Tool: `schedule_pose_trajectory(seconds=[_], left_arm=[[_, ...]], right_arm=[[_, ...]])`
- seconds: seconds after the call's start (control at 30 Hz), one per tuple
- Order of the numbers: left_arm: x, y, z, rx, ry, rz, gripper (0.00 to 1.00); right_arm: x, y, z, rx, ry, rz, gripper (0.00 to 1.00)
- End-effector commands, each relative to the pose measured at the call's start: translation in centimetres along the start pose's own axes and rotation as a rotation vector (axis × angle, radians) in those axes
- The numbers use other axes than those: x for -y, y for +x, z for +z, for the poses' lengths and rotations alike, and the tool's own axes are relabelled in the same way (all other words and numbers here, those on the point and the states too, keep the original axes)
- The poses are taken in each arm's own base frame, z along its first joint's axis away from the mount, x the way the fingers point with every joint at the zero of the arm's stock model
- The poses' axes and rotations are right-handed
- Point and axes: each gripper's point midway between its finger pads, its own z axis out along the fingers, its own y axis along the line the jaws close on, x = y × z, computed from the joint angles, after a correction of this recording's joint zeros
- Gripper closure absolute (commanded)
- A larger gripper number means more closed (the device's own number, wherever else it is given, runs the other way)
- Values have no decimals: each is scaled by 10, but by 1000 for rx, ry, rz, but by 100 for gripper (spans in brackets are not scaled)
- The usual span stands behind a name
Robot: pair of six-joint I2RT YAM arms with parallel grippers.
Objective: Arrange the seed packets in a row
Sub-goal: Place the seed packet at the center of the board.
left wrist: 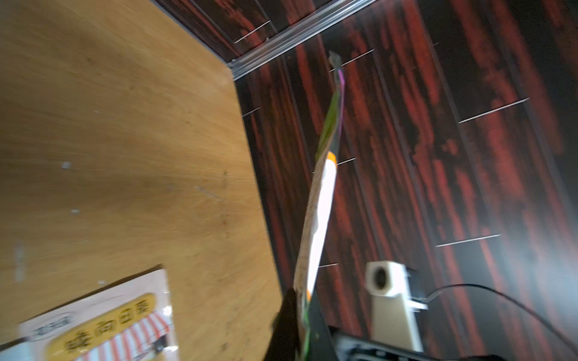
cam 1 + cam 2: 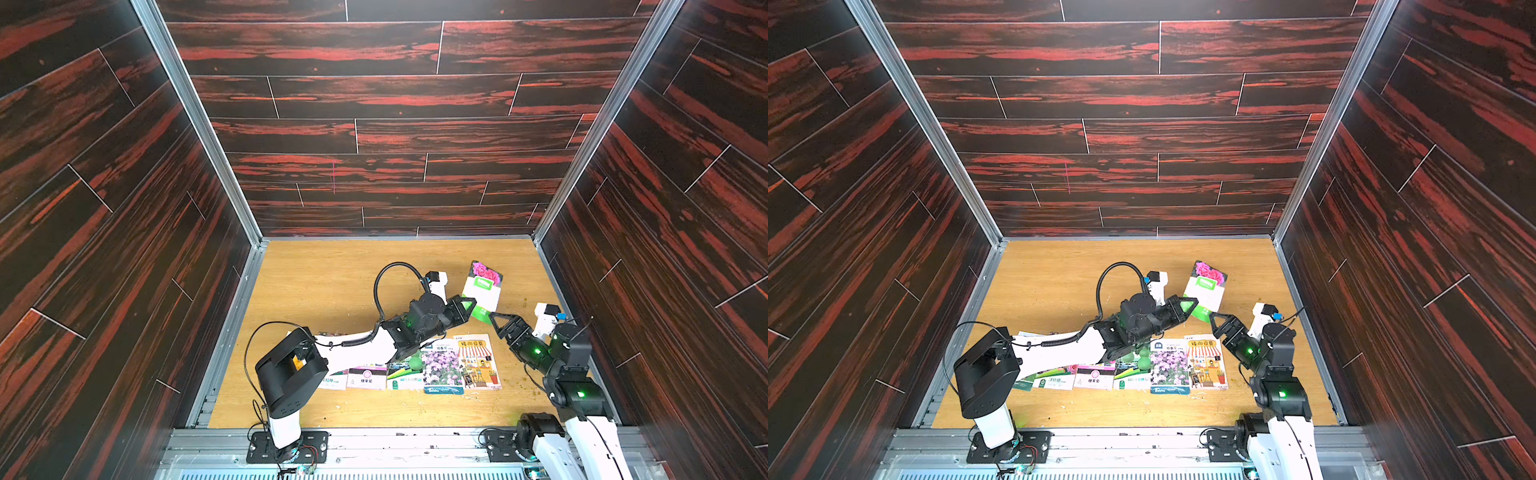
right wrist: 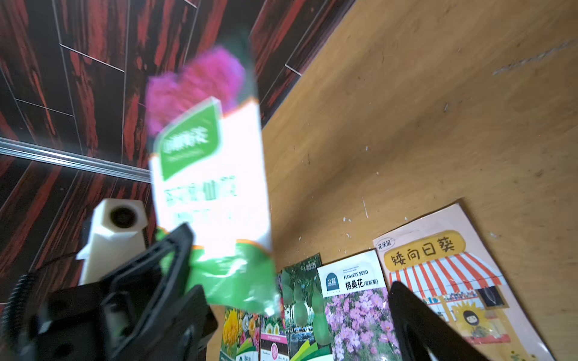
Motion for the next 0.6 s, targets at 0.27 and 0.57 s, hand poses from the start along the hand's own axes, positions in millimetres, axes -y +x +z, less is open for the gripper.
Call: schedule_pose_trajectory(seconds=[0.27, 0.57], left_arm=[[16, 1, 0, 1, 111, -69, 100], [8, 15, 10, -65, 126, -18, 50]], right_arm=[[-46, -9, -8, 57, -288, -20, 51], [-40, -4, -9, 28, -254, -25, 100]])
